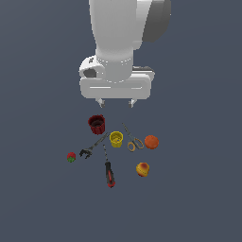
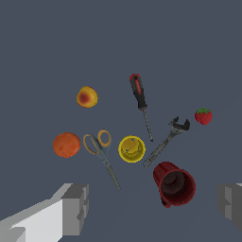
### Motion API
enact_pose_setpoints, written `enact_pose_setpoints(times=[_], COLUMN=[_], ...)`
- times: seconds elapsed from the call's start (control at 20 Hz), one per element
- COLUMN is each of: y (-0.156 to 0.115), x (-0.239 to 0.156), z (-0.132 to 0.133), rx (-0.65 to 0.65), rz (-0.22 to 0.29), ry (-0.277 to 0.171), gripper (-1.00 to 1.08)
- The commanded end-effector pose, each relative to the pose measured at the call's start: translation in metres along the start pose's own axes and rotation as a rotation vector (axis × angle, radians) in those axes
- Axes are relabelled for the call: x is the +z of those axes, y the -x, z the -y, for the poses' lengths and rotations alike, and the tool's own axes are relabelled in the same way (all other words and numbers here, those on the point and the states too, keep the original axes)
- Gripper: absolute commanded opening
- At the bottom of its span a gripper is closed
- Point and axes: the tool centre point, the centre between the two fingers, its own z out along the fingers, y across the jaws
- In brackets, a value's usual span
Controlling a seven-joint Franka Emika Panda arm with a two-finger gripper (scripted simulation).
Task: Pick up a designated object from a clutter of objects.
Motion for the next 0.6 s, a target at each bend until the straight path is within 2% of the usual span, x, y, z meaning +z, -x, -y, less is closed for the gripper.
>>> enact_pose_setpoints(times=[0.0,0.4,0.55], y=[0.000,0.005,0.005], x=[0.000,0.011,0.012], z=[0.000,-0.028,-0.031], rx=[0.000,0.029,0.033], rz=[0.000,0.030,0.033], ry=[0.000,0.000,0.000], gripper=[1.00,1.00,1.00])
